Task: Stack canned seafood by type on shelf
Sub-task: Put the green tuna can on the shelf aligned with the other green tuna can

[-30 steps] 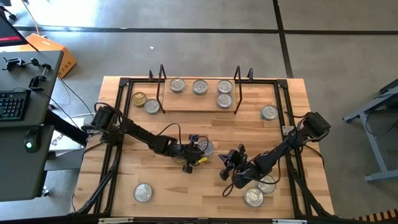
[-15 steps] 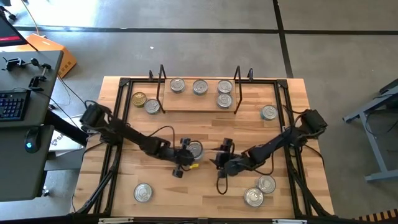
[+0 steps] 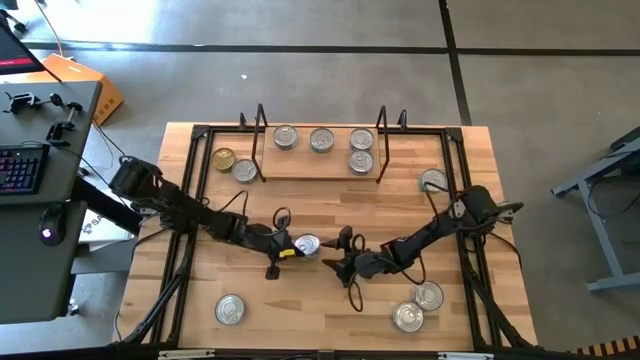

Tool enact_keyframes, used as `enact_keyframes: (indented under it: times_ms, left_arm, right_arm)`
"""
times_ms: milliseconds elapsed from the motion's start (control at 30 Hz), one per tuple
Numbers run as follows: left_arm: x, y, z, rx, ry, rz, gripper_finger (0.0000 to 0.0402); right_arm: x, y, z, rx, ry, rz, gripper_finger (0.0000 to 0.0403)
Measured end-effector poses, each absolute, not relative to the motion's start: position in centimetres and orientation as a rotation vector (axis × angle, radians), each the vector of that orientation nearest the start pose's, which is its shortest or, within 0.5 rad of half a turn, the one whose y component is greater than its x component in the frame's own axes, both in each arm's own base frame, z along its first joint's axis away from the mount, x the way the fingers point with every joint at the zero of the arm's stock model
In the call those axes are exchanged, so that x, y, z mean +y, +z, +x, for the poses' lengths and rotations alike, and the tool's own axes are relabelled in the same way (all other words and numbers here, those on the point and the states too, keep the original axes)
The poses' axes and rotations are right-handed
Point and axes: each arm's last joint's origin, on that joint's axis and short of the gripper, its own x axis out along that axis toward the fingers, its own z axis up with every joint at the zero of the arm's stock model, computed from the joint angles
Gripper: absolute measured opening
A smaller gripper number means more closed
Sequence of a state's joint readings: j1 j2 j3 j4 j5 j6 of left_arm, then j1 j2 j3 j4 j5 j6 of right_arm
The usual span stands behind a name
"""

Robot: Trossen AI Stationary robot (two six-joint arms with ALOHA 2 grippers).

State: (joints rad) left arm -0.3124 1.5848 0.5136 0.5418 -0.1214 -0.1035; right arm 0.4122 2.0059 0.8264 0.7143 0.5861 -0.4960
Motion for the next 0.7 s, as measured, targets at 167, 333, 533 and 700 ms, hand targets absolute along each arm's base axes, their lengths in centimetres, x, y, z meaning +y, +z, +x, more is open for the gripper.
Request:
enact_keyframes:
  times_ms: [167, 333, 533, 700]
  left_arm:
    - [-7.9, 12.9, 26.1, 0.501, -0.182, -0.002, 0.0]
    - [-8.3, 13.1, 26.1, 0.485, -0.225, 0.006, 0.0]
    - [-8.7, 14.7, 25.1, 0.484, -0.196, 0.072, 0.0]
    - [-8.6, 16.8, 23.4, 0.486, -0.091, 0.18, 0.0002]
  right_arm:
    - [12.7, 9.4, 36.0, 0.431, -0.009, -0.745, 0.0261]
    - [12.7, 9.5, 38.1, 0.485, -0.092, -0.779, 0.0233]
    - [13.3, 10.3, 39.5, 0.592, -0.098, -0.655, 0.0122]
    - [13.3, 12.4, 41.3, 0.693, -0.122, -0.521, 0.012]
